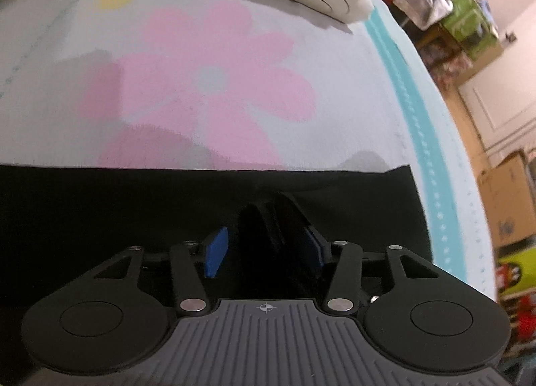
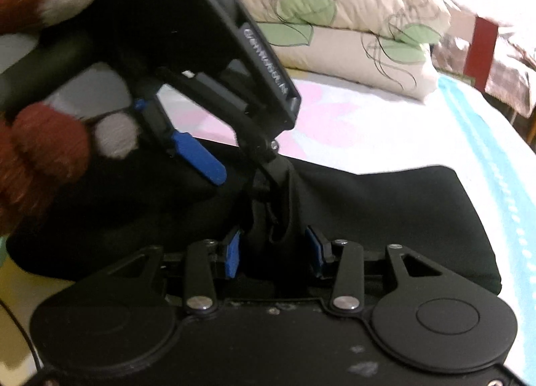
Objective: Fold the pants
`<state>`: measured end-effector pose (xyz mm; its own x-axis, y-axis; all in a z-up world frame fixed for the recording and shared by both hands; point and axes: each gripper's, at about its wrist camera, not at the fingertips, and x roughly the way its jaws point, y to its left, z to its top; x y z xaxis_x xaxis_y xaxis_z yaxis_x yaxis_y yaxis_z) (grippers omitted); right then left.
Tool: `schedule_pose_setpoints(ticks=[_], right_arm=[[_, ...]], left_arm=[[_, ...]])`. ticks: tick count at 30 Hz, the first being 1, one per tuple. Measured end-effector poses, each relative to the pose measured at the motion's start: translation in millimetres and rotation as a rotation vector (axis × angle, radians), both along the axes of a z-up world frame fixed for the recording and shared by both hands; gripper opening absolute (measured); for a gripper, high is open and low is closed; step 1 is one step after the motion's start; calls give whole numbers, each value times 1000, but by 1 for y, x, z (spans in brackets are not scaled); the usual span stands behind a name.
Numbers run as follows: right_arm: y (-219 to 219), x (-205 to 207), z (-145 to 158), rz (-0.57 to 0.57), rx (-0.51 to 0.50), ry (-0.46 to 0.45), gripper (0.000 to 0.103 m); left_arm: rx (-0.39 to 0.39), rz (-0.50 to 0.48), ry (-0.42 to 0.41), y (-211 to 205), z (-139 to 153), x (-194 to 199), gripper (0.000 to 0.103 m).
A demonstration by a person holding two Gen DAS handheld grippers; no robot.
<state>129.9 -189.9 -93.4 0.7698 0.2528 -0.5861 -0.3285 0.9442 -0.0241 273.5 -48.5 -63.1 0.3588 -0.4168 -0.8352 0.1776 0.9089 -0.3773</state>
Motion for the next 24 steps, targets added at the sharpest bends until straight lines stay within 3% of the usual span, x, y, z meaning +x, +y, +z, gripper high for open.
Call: schedule_pose_setpoints(ticks=[4, 6, 15, 18, 24], right_arm=[[12, -10, -3, 58, -71, -34, 41], [12, -11, -5, 64, -84, -39, 41], [1, 1, -1, 45, -1, 6, 41], [-4, 4, 2, 44, 41, 25, 41], [-8, 9, 5, 56, 72, 42, 41]], left_arm=[[-72, 38, -9, 8, 5, -1, 51], [-63, 32, -14, 5, 6, -2, 56], [61, -42, 25, -15, -14, -7, 59], [48, -59, 32, -22, -15, -2, 71], [28, -121, 32, -37, -15, 4, 72]])
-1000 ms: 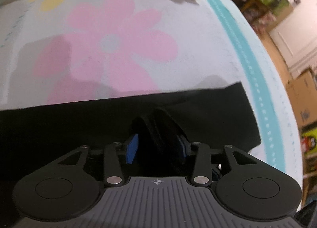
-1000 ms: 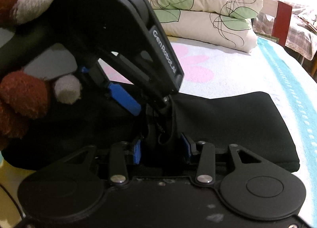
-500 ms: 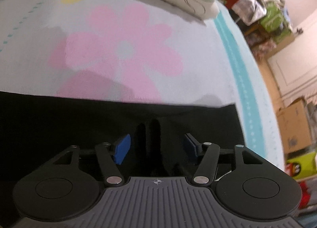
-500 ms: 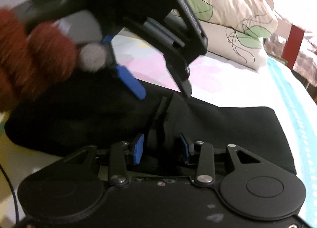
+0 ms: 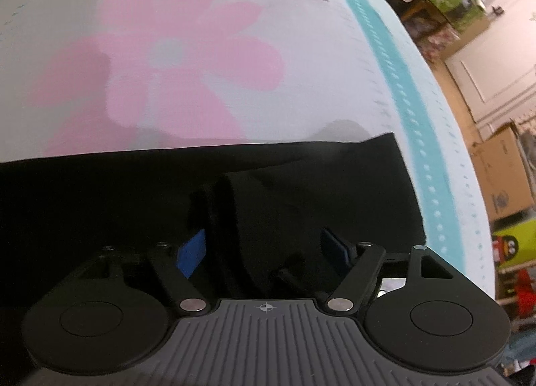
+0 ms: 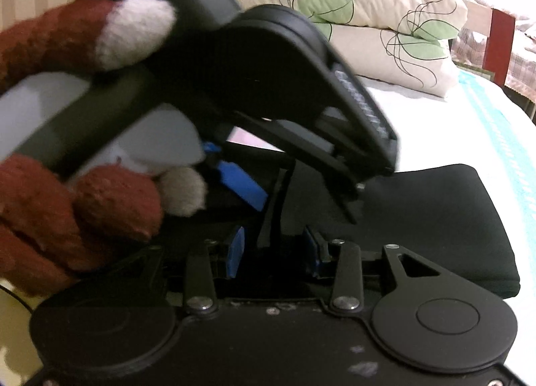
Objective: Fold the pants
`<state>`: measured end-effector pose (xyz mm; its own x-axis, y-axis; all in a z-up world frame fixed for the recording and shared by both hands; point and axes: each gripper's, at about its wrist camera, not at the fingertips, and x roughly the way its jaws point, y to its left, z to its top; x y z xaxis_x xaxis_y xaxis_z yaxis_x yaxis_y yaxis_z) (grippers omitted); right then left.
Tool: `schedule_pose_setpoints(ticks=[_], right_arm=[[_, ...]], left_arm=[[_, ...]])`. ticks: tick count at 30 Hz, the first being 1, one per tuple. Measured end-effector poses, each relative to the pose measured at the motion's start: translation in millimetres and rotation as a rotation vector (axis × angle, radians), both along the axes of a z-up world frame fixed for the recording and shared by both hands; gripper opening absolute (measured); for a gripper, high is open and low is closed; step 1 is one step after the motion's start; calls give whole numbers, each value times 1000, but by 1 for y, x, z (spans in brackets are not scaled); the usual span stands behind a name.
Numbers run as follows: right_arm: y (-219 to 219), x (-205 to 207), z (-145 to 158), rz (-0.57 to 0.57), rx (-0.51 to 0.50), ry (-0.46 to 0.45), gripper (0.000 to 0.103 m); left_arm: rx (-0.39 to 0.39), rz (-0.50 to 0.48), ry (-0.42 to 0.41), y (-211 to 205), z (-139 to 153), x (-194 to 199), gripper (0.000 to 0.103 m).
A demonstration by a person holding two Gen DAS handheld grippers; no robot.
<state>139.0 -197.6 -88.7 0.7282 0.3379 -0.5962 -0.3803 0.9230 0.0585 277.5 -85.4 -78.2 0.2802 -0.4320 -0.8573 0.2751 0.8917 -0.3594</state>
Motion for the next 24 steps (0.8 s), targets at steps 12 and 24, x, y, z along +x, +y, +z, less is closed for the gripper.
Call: schedule_pose_setpoints(ticks=[12, 24], right_arm=[[-17, 11, 2, -9, 108, 34, 42], [-50, 18, 18, 25, 196, 32, 41]], left_arm=[[56, -14, -43, -7, 15, -10, 7], [14, 22, 5, 18, -4, 2, 9]])
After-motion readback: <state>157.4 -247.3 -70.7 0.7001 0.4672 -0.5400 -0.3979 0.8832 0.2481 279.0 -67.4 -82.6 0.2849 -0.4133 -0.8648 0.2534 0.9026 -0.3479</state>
